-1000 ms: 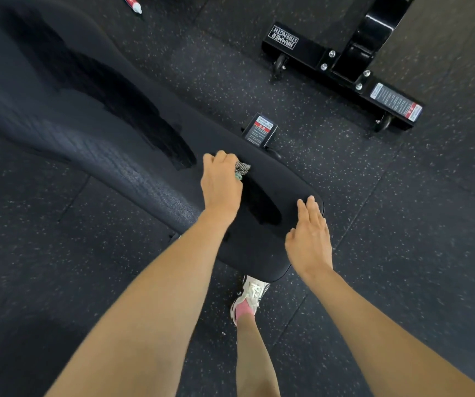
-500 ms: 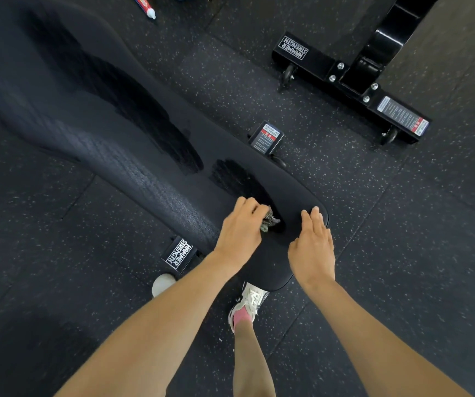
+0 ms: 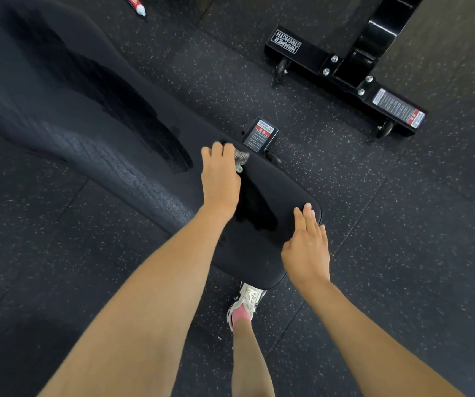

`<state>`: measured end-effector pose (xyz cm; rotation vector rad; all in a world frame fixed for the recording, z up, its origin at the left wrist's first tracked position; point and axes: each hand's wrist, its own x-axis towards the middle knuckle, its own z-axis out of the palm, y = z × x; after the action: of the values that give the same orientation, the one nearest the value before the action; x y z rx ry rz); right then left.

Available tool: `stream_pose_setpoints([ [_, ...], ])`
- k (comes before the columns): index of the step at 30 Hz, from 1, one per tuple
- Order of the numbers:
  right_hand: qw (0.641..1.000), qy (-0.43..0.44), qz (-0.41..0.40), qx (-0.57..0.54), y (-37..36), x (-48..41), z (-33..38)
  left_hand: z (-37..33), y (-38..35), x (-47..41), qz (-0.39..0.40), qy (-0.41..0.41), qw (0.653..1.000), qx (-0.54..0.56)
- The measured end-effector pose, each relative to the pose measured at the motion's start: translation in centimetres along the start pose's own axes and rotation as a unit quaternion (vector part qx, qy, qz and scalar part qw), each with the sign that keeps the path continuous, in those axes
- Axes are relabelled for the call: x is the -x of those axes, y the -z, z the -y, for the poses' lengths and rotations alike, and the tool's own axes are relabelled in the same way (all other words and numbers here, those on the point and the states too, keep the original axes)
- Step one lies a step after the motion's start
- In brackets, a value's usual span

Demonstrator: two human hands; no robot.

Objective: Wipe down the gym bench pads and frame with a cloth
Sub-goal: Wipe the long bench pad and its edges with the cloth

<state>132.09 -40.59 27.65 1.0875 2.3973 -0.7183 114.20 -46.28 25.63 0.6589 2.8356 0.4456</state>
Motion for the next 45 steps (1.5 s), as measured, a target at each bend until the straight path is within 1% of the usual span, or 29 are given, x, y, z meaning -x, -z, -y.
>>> stream_pose_setpoints([
  [2,1.0,0.005,0.0,-0.011,0.1,0.0,-0.2,-0.3,-0.8,2.8,0.016,-0.04,0.999,0.012],
  [4,0.999,0.002,0.001,-0.04,0.3,0.2,-0.3,-0.6,-1.6,5.7,0.036,-0.1,0.994,0.038],
  [5,0.999,-0.001,0.001,-0.053,0.4,0.3,-0.4,-0.8,-1.9,7.2,0.059,-0.136,0.988,0.044],
  [7,0.998,-0.001,-0.008,-0.056,0.4,0.6,-0.6,-0.9,-2.2,9.6,0.108,-0.222,0.968,0.039],
  [9,0.998,-0.014,-0.02,-0.065,0.3,1.0,-0.9,-0.8,-2.4,10.5,0.17,-0.296,0.939,0.051],
  [11,0.994,-0.046,-0.018,-0.094,0.3,1.5,-1.3,-0.6,-2.1,9.4,0.207,-0.323,0.921,0.071],
  [12,0.992,-0.062,-0.014,-0.107,0.4,1.9,-1.5,-0.9,-1.7,8.4,0.208,-0.309,0.924,0.087],
  [13,0.99,-0.075,-0.011,-0.119,0.4,2.1,-1.7,-1.3,-1.3,7.1,0.188,-0.273,0.937,0.107],
  [15,0.983,-0.095,0.002,-0.154,0.1,2.5,-2.2,-2.4,-0.8,4.0,0.107,-0.158,0.972,0.137],
  [16,0.976,-0.108,0.014,-0.189,0.1,2.6,-2.3,-3.0,-0.8,2.4,0.076,-0.108,0.982,0.132],
  [17,0.964,-0.122,0.028,-0.234,-0.1,2.7,-2.5,-3.5,-0.9,1.2,0.062,-0.076,0.988,0.116],
  [18,0.95,-0.139,0.042,-0.275,-0.1,2.7,-2.6,-4.0,-1.2,0.4,0.061,-0.065,0.992,0.094],
  [19,0.937,-0.157,0.057,-0.306,-0.2,2.7,-2.7,-4.4,-1.6,0.3,0.067,-0.072,0.993,0.071],
  [21,0.923,-0.179,0.078,-0.331,-0.6,2.6,-3.2,-5.2,-2.4,1.4,0.087,-0.122,0.987,0.052],
  [25,0.907,-0.203,0.115,-0.35,-1.6,2.9,-3.8,-4.8,-3.2,5.4,0.156,-0.242,0.956,0.05],
  [29,0.882,-0.233,0.091,-0.399,-3.0,3.4,-3.8,-3.0,-3.0,8.2,0.215,-0.316,0.923,0.044],
  [31,0.873,-0.249,0.075,-0.412,-3.9,3.9,-3.3,-1.8,-2.7,9.9,0.233,-0.343,0.909,0.041],
  [36,0.845,-0.281,0.053,-0.452,-4.8,4.6,-2.1,3.5,-2.2,14.0,0.239,-0.41,0.879,0.047],
  [37,0.843,-0.281,0.048,-0.456,-4.9,4.8,-2.1,4.3,-2.1,14.6,0.242,-0.417,0.875,0.043],
  [40,0.845,-0.277,0.035,-0.456,-5.1,5.4,-1.7,4.9,-1.5,15.1,0.24,-0.416,0.877,0.024],
  [41,0.846,-0.276,0.033,-0.455,-5.2,5.6,-1.6,4.9,-1.0,14.9,0.25,-0.427,0.869,0.014],
  [42,0.847,-0.275,0.031,-0.454,-5.4,5.9,-1.5,5.0,-0.4,14.7,0.269,-0.453,0.85,0.001],
  [44,0.853,-0.271,0.025,-0.446,-5.8,6.4,-1.4,5.6,0.8,14.1,0.327,-0.532,0.781,-0.031],
  [45,0.855,-0.268,0.022,-0.444,-5.9,6.7,-1.3,5.7,1.4,13.6,0.336,-0.56,0.756,-0.039],
])
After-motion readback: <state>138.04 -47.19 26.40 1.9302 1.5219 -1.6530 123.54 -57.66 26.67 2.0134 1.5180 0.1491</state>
